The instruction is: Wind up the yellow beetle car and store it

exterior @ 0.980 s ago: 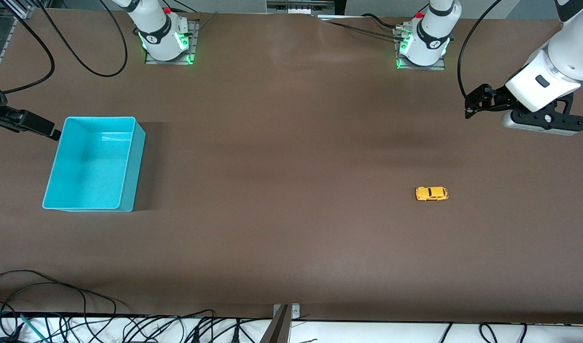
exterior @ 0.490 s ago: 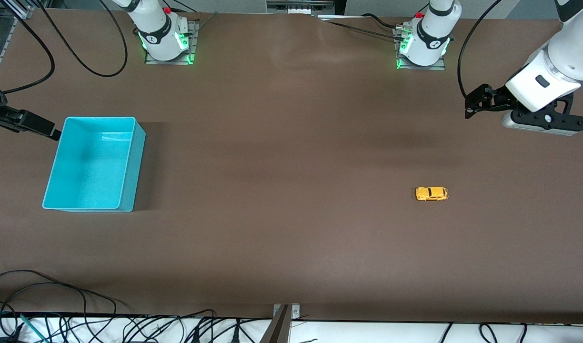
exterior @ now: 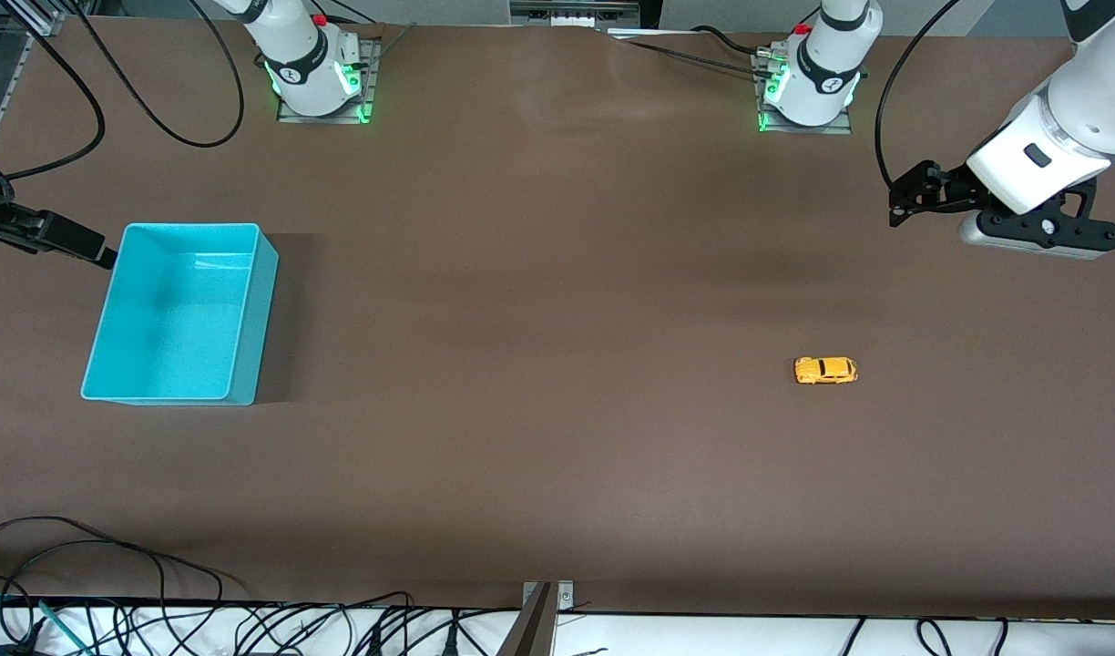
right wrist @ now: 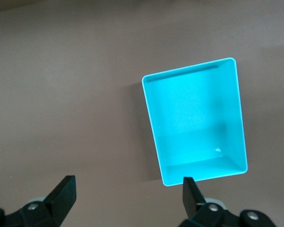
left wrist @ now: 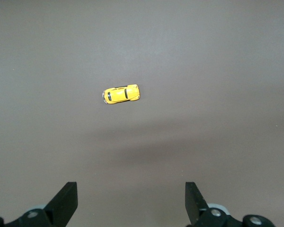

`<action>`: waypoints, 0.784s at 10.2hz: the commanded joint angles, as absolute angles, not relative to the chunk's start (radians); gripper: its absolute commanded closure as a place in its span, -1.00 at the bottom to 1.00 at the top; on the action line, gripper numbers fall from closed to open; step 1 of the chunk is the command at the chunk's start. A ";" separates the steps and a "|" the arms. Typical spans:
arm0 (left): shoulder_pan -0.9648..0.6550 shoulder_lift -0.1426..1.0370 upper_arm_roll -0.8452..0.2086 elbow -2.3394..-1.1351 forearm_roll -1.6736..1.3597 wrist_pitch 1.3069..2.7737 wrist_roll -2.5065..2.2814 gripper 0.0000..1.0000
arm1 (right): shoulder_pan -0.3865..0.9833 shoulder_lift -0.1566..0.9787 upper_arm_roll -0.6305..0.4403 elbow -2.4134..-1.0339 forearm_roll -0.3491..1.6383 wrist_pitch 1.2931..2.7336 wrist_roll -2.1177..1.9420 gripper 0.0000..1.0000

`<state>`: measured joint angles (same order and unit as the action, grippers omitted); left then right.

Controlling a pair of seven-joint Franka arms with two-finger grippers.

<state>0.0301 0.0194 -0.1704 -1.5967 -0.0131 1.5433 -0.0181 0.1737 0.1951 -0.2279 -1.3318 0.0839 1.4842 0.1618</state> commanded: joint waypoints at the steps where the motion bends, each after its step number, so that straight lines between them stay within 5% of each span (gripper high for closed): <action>1: 0.038 0.029 -0.175 -1.571 -0.008 1.520 -0.014 -1.00 | 0.173 0.199 -0.229 -1.319 0.098 1.480 0.170 -1.00; 8: 0.038 0.029 -0.175 -1.571 -0.008 1.519 -0.014 -1.00 | 0.173 0.199 -0.229 -1.322 0.098 1.470 0.173 -1.00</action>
